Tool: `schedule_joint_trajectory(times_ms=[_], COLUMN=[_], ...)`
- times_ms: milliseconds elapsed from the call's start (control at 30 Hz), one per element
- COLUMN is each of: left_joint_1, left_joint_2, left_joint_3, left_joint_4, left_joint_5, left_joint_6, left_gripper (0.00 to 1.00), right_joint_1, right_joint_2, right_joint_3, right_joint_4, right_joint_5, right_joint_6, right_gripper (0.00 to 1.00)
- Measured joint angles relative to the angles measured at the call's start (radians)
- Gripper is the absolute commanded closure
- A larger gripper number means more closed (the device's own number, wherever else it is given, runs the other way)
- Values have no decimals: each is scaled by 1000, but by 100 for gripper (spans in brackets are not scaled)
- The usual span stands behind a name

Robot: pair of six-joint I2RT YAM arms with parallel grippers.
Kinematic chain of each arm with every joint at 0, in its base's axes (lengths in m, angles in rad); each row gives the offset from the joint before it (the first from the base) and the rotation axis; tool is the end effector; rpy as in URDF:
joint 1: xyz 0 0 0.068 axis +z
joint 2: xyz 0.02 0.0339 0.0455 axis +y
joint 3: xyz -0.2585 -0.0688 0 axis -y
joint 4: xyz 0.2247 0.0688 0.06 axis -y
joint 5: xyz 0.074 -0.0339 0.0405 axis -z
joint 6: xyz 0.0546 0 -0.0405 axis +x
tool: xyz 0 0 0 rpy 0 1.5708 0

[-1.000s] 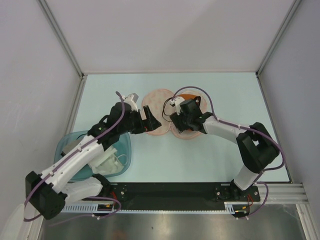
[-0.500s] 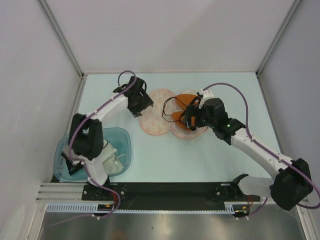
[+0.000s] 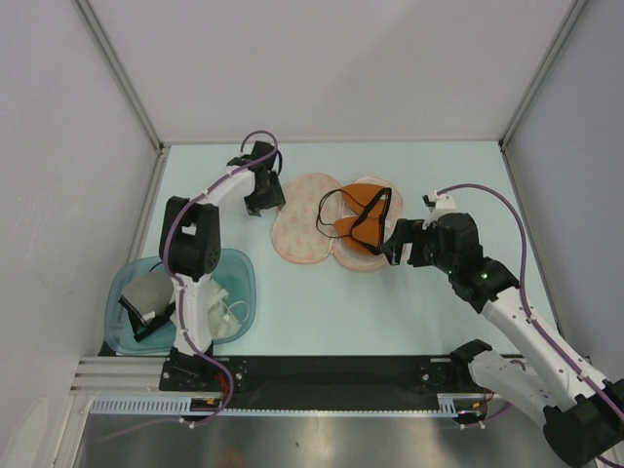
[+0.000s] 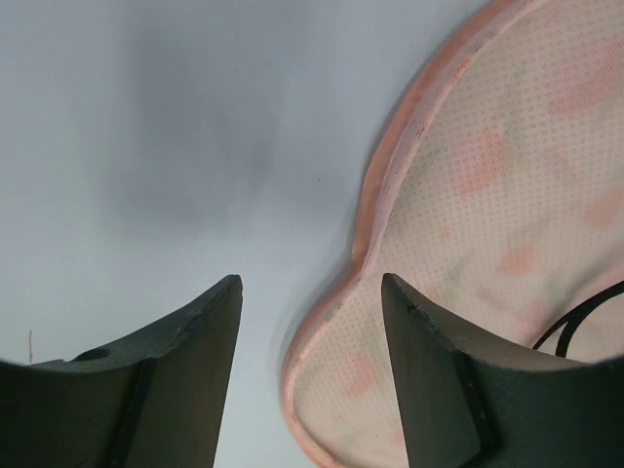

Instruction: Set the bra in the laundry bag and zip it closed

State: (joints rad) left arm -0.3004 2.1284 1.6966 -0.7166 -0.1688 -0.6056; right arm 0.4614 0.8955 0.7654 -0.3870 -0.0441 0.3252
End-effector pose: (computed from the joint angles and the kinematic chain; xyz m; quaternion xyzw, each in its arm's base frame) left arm 0.4215 -0.1210 0.1767 -0.1656 0.9603 -0.0173 0.2239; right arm 0.1787 0.0915 0.2821 -0.0699 0.8614 0.2103 0.4570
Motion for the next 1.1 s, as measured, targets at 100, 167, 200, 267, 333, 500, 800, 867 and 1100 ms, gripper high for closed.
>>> schedule_joint_trajectory(times_ms=[100,167,200,267,333,500,800,867,1100], left_joint_1=[0,0,0,-1,0,0,-1,-1,-5], left_joint_2=[29,48,58,69,69,71,71,71,10], left_joint_3=[11,13,13,16,18,18,17,17,1], left_joint_4=[3,10,11,11,27,45,73,77,73], left_joint_5=[26,44,50,58,71,100,129,130,148], left_joint_6=[53,80,92,109,119,138,166,172,196], left_gripper=[36,37,37,40,43,56,100,100,100], right_joint_1=[-26,-34,-35,-36,-36,-36,-39,-46,-171], right_joint_2=[-39,-52,-56,-63,-73,-81,-82,-64,144], right_joint_3=[-17,-23,-25,-28,-37,-67,-89,-97,-97], right_joint_4=[-10,-14,-15,-21,-23,-27,-26,-24,54], right_joint_5=[-23,-36,-43,-52,-61,-73,-73,-61,-84], right_joint_6=[6,12,14,16,21,39,63,89,181], right_gripper=[5,5,5,5,5,5,7,9,18])
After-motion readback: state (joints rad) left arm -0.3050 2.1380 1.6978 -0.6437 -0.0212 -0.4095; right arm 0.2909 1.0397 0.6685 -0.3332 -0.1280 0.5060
